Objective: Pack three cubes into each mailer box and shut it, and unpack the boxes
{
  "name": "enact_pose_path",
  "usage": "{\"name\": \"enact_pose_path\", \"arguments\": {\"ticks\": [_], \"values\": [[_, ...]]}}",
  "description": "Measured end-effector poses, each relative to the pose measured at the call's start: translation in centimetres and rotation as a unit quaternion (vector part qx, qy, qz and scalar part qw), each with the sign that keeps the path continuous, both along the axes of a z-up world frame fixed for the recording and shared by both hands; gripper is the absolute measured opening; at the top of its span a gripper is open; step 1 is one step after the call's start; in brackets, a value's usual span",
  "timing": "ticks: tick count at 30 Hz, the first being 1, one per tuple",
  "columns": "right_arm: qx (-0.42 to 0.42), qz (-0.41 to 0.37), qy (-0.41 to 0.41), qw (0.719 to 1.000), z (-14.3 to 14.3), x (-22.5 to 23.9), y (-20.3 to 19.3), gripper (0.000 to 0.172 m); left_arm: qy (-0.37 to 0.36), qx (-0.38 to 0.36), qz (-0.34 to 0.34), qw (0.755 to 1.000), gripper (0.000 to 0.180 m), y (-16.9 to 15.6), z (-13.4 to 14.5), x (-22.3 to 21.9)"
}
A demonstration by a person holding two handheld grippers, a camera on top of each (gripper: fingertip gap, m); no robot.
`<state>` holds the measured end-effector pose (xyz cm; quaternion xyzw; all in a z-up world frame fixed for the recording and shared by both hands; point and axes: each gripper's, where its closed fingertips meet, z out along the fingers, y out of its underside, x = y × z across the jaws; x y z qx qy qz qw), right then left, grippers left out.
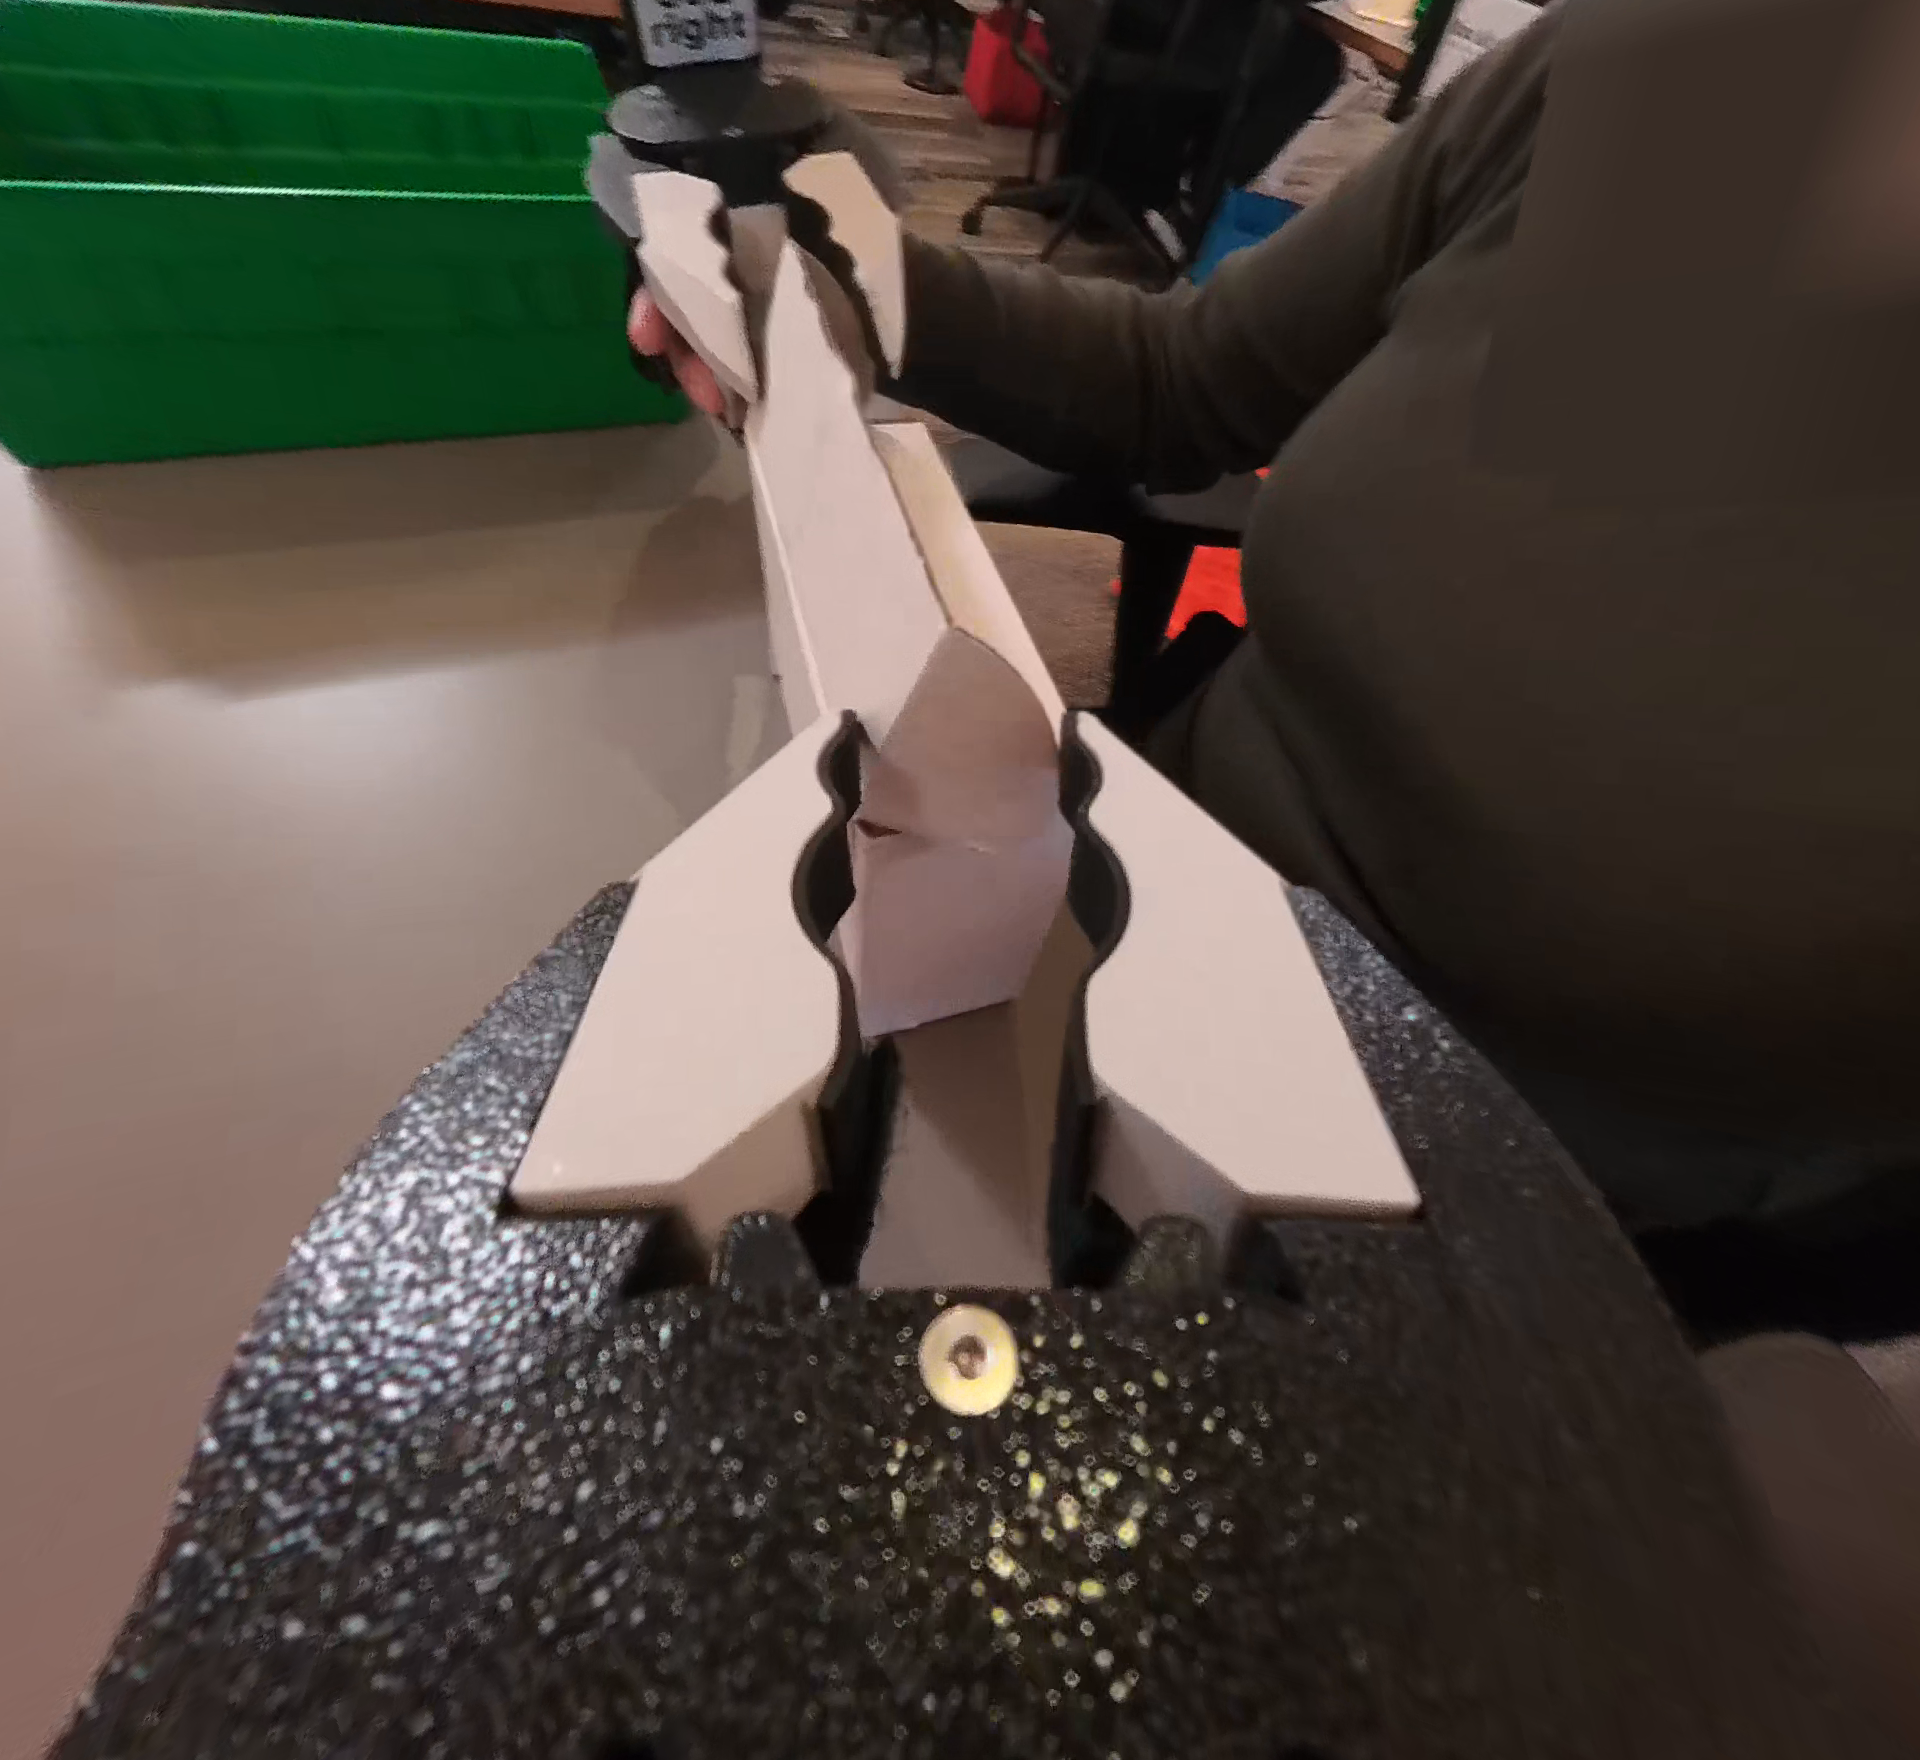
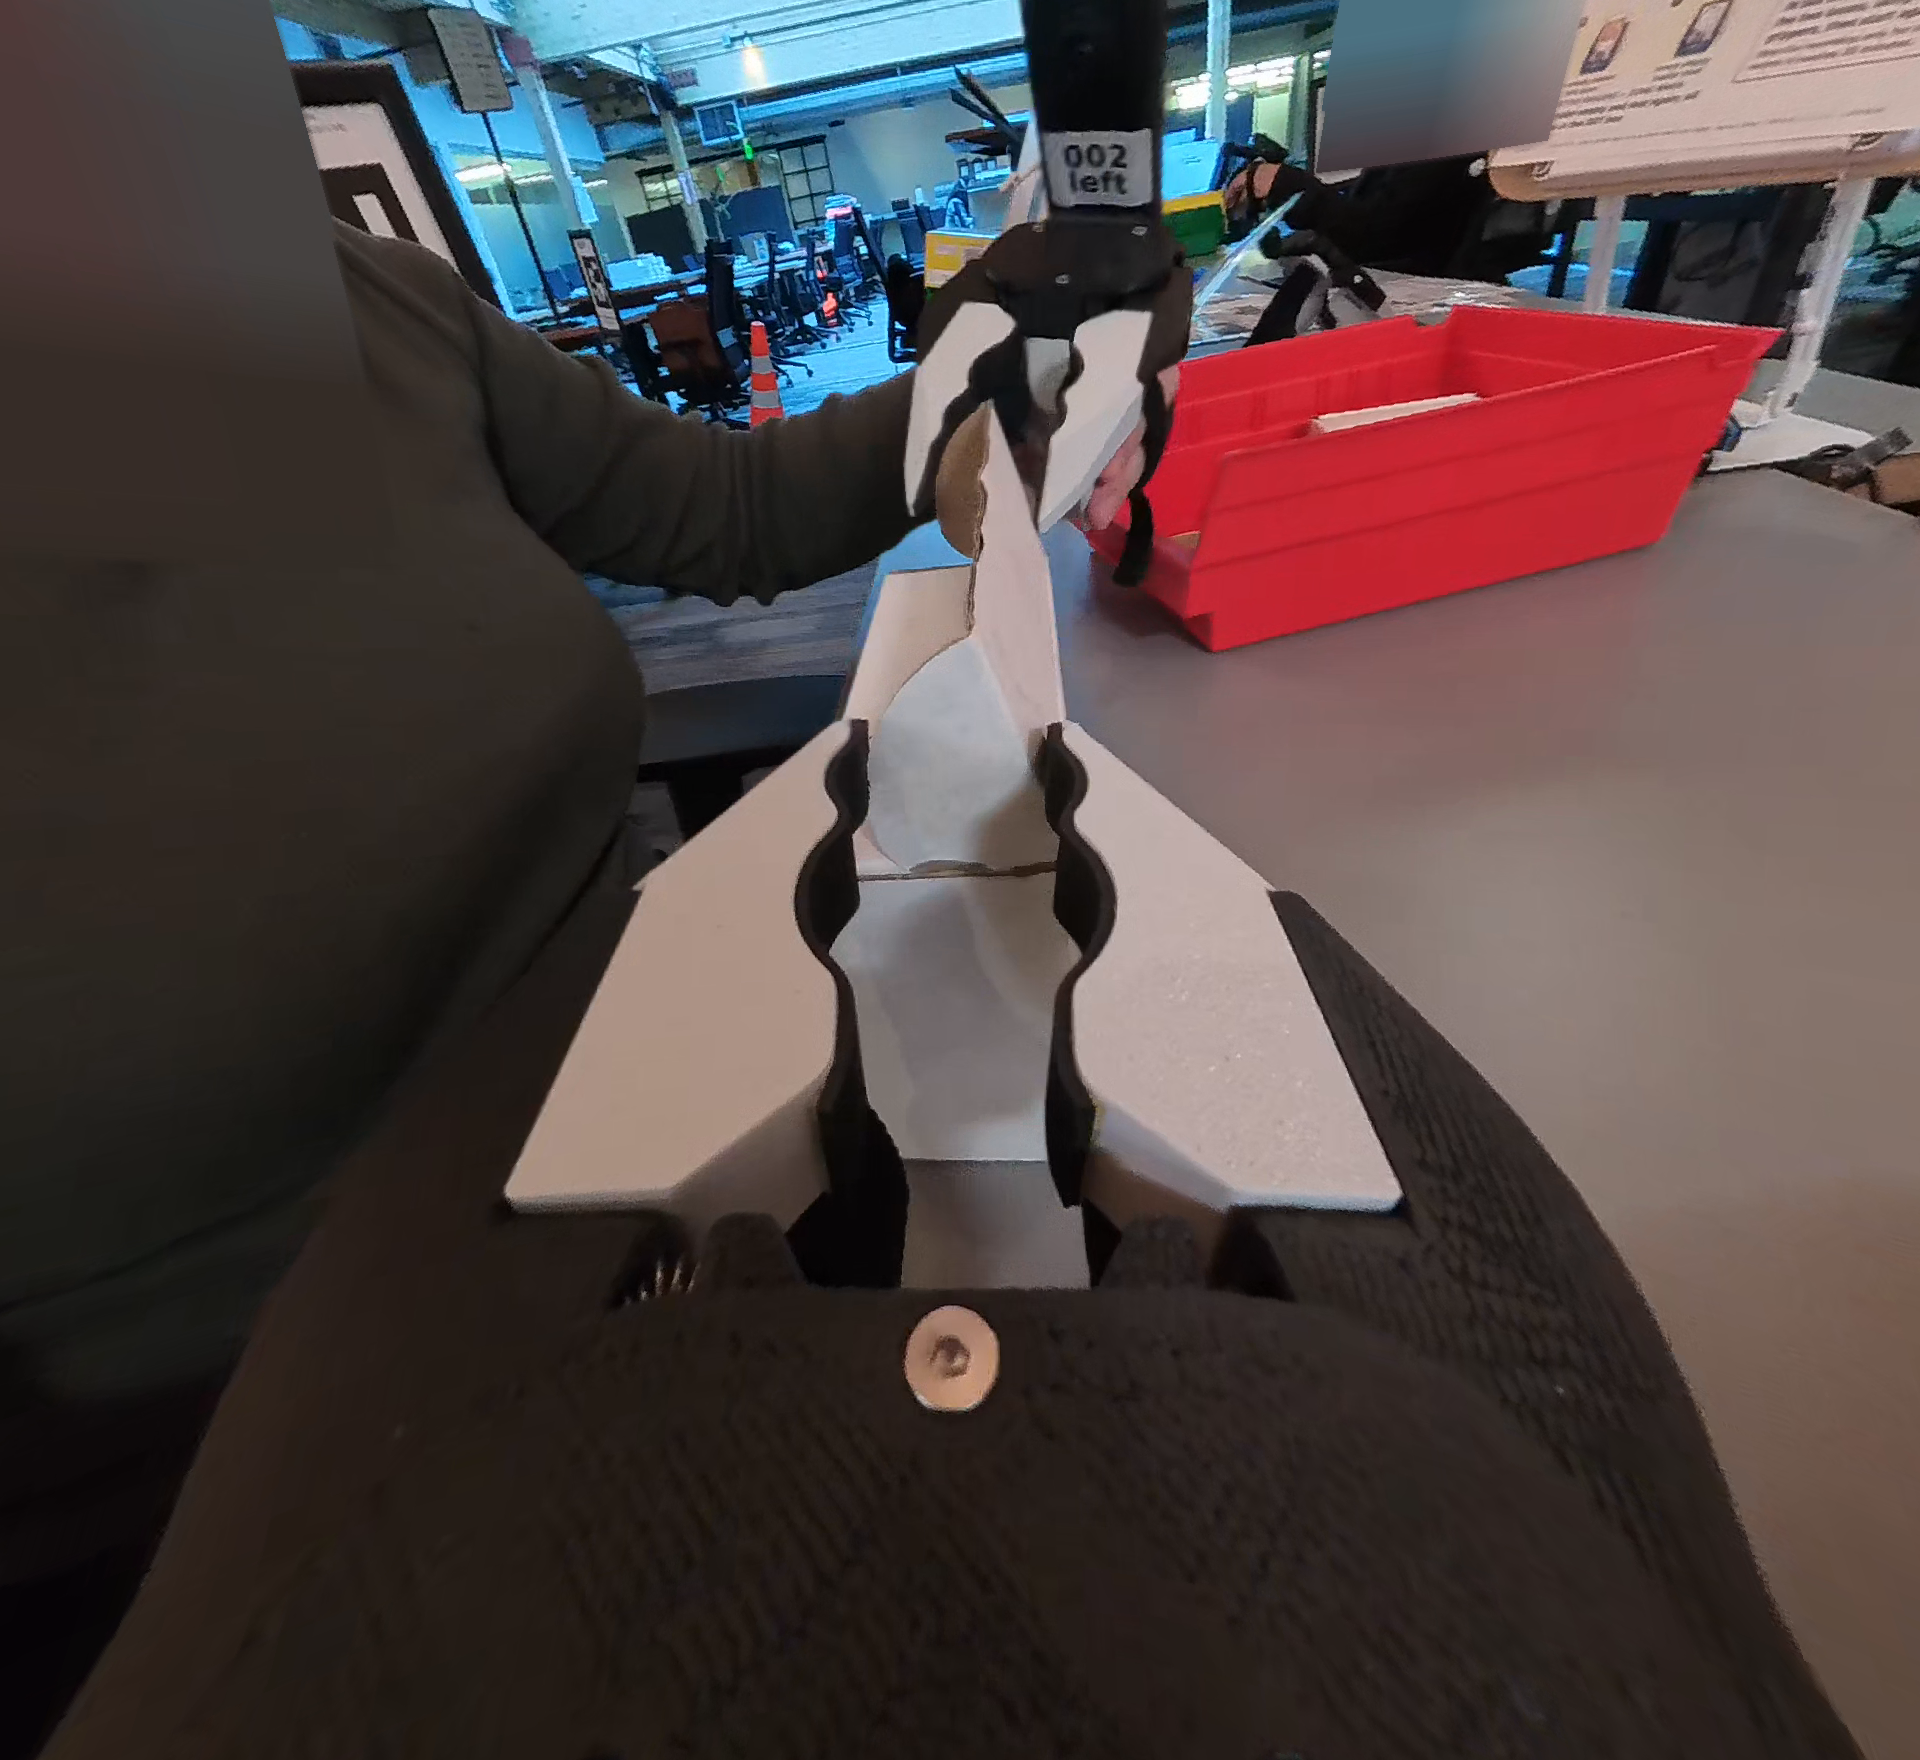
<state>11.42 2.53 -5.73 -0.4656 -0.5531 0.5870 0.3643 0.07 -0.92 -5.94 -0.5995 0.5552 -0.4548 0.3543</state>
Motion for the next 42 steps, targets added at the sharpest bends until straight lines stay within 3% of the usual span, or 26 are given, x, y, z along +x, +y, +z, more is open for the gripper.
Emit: {"name": "enact_pose_path", "arguments": {"ticks": [4, 9, 15, 27, 33, 42], "values": [[0.02, -0.028, -0.002, 0.999, -0.1, 0.0, 0.0, 0.033, 0.001, 0.02, 0.086, 0.996, 0.035, 1.1, 0.0, 0.3], [0.017, -0.038, -0.006, 0.999, -0.1, 0.2, 0.0, 0.032, -0.007, 0.026, 0.129, 0.991, 0.034, 0.8, 0.3, 0.7], [0.006, -0.048, -0.007, 0.999, 0.0, -0.1, 0.1, 0.033, -0.019, -0.063, 0.224, 0.972, 0.033, 2.5, -0.1, 0.6], [0.024, -0.018, -0.017, 0.999, -0.1, -0.1, -0.2, 0.033, -0.002, 0.004, 0.135, 0.991, 0.034, 0.7, -0.3, 0.4], [0.045, -0.02, -0.017, 0.999, -0.2, -0.1, -0.2, 0.032, 0.0, 0.012, 0.146, 0.989, 0.034, 0.7, -0.4, 0.5], [0.103, -0.027, -0.015, 0.994, -0.7, 0.0, -0.5, 0.033, 0.006, 0.13, 0.154, 0.98, 0.034, 0.1, -0.9, 0.7]]}}
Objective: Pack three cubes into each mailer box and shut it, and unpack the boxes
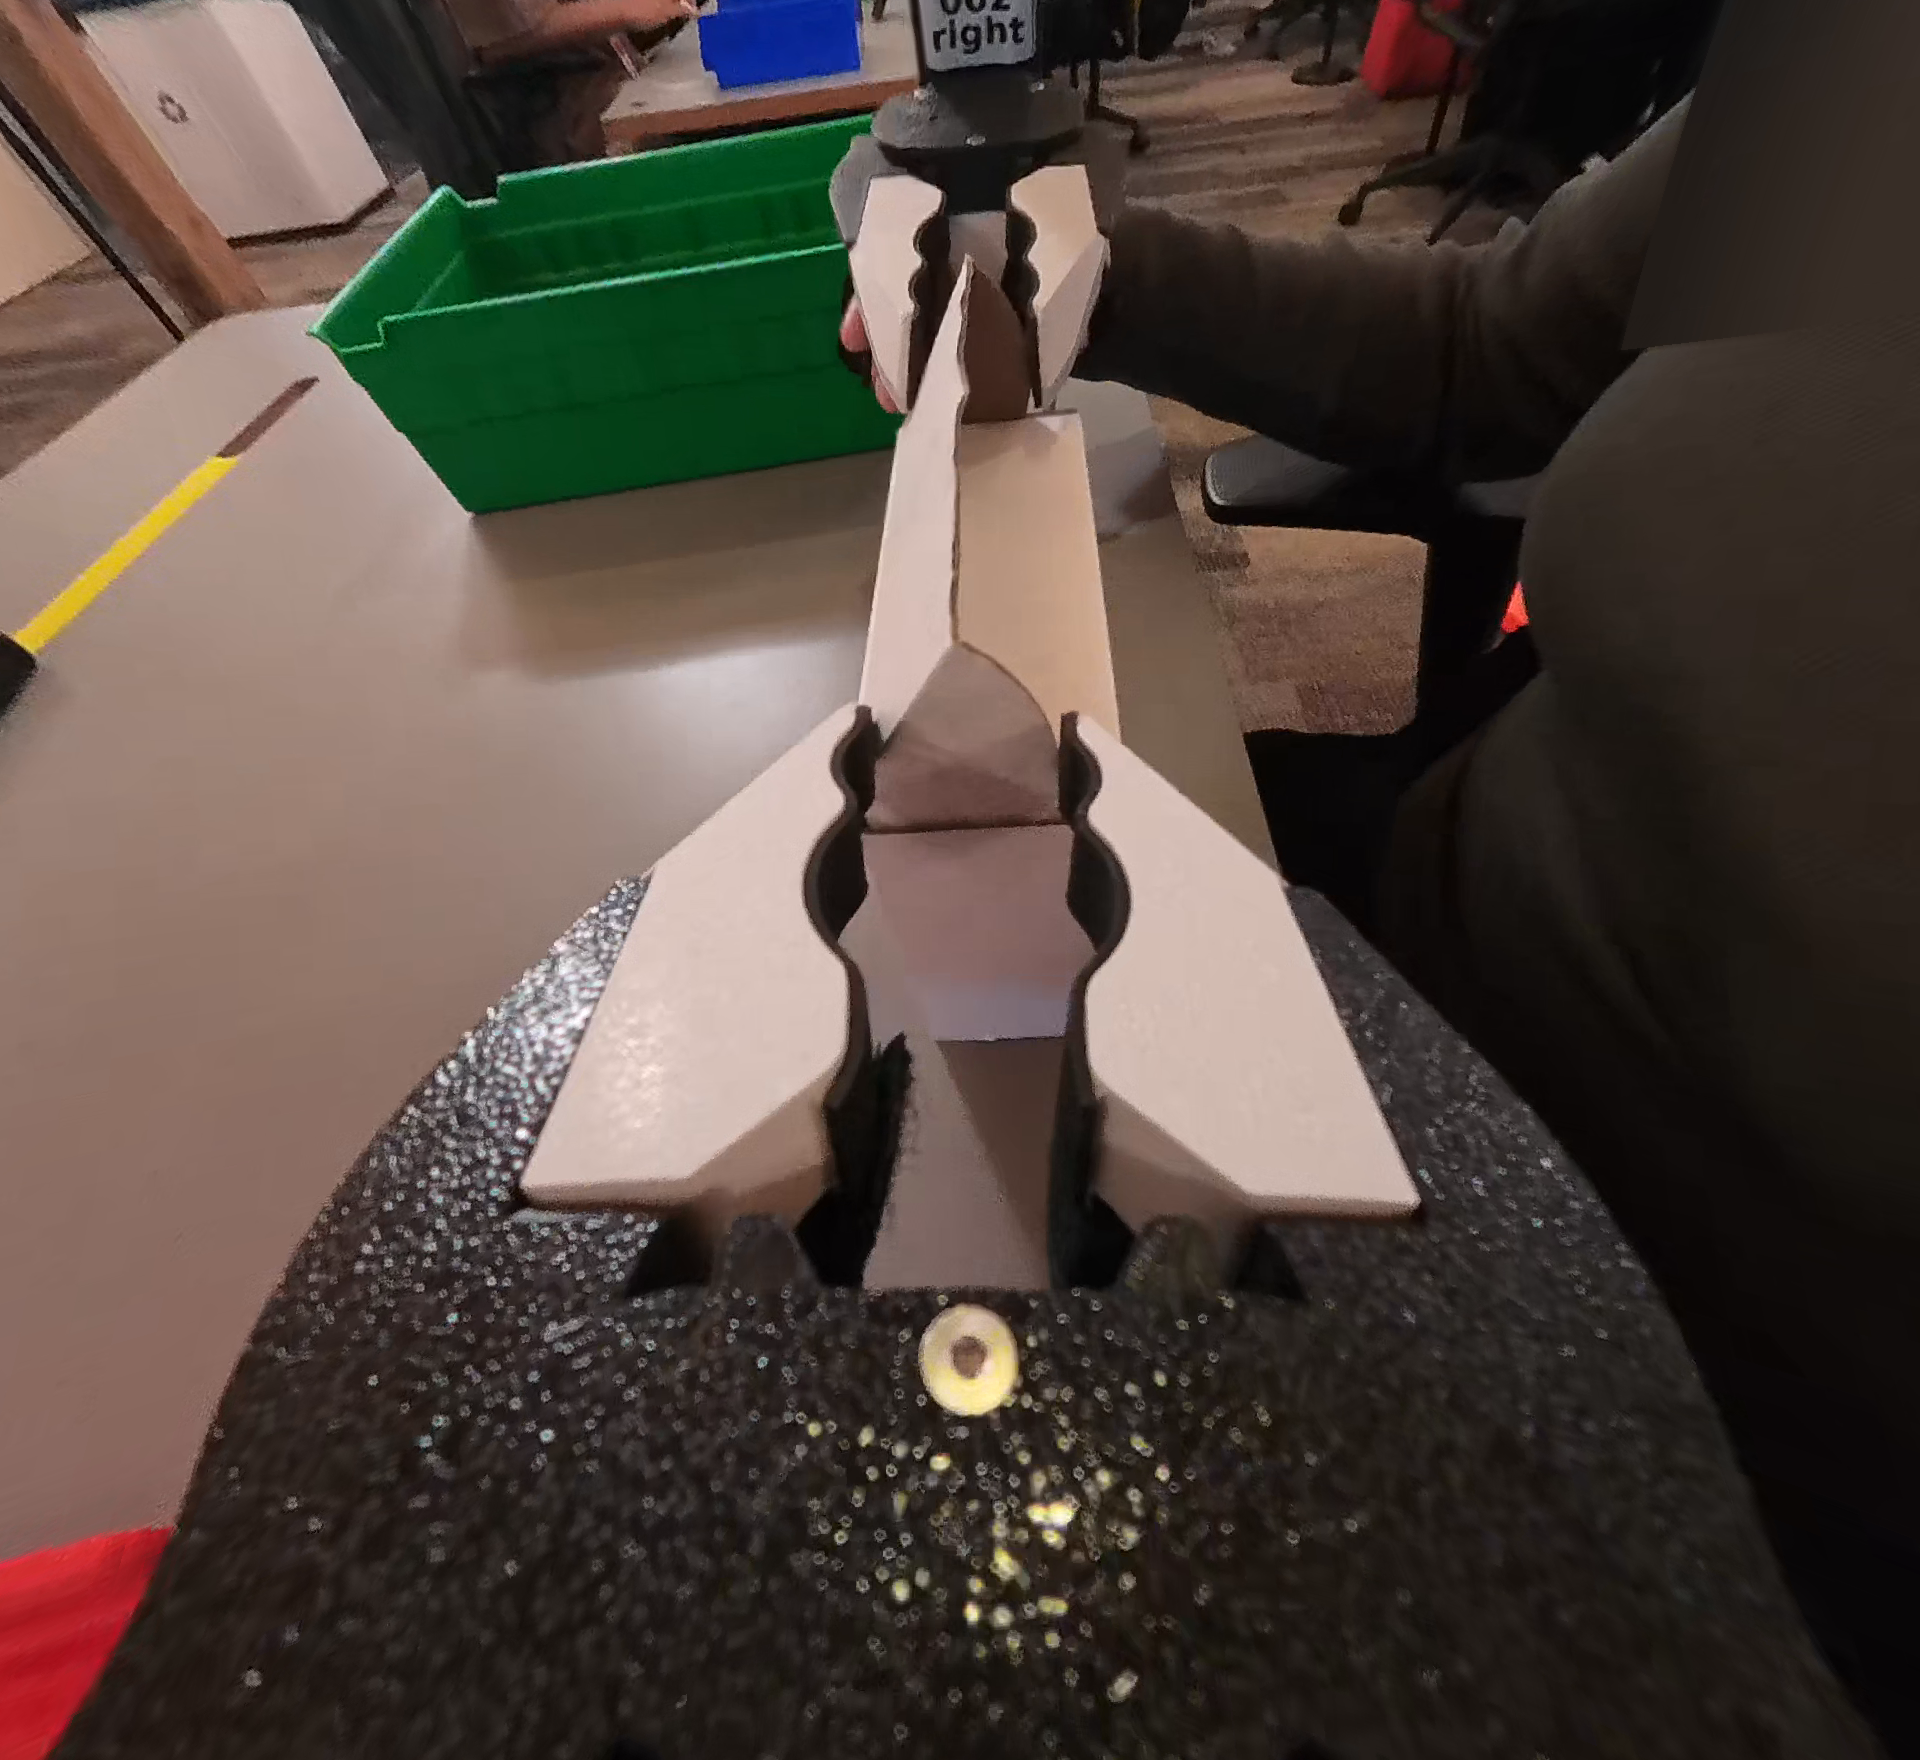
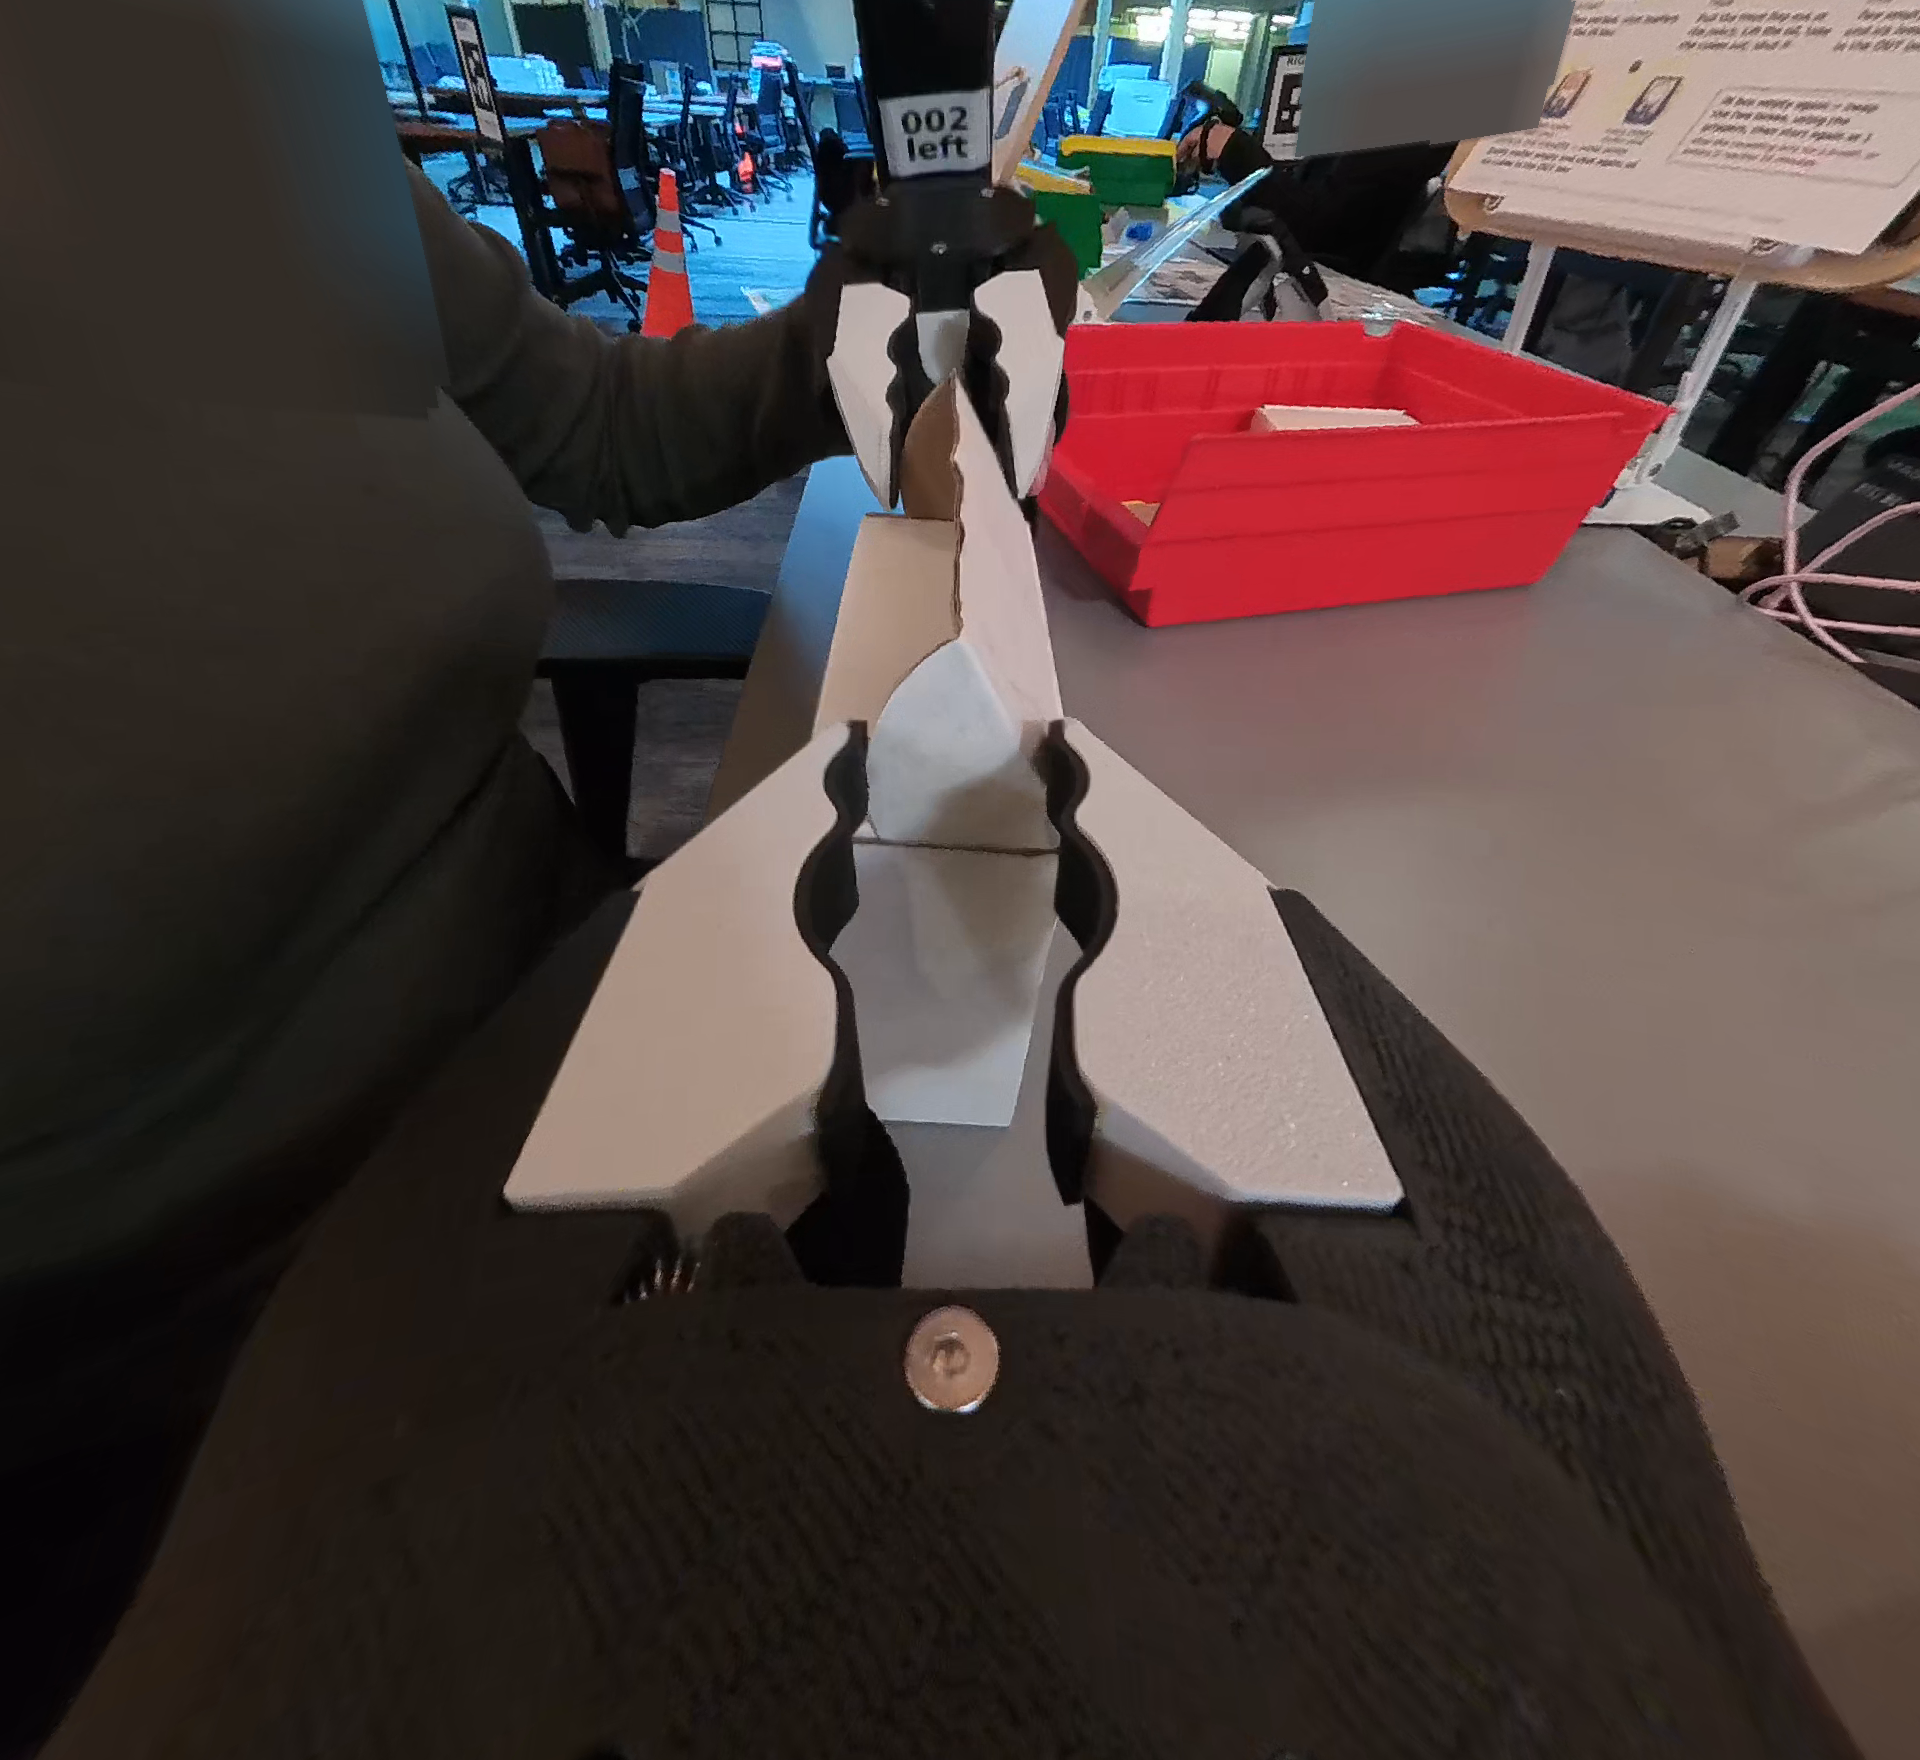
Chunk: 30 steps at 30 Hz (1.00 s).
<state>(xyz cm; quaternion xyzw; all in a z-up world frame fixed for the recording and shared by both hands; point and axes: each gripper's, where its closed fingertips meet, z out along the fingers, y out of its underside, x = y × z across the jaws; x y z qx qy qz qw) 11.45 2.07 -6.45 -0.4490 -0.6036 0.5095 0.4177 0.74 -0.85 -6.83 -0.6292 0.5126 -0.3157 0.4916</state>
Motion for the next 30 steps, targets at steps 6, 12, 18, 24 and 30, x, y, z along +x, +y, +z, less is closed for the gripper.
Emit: {"name": "enact_pose_path", "arguments": {"ticks": [6, 12, 18, 24, 30], "values": [[-0.056, 0.008, 0.065, 0.996, 2.2, 1.1, -0.7, 0.056, -0.088, 0.029, 0.009, 0.996, 0.06, -1.0, 3.0, -0.8], [-0.071, -0.091, 0.066, 0.991, 4.6, 0.4, 1.4, 0.002, -0.122, 0.03, 0.136, 0.983, 0.014, 1.6, 6.1, -2.0], [-0.035, -0.138, -0.009, 0.99, 2.9, -1.4, 0.7, 0.0, -0.028, 0.035, 0.172, 0.984, 0.0, 0.9, 3.1, 0.8], [-0.043, -0.113, -0.026, 0.992, 0.8, -1.2, -1.0, 0.0, -0.003, 0.011, 0.167, 0.986, 0.0, -0.3, 1.1, 1.4], [-0.031, -0.122, -0.047, 0.991, -1.0, -1.1, -1.6, 0.0, -0.001, -0.023, 0.167, 0.986, 0.0, -0.6, -0.8, 1.5]]}}
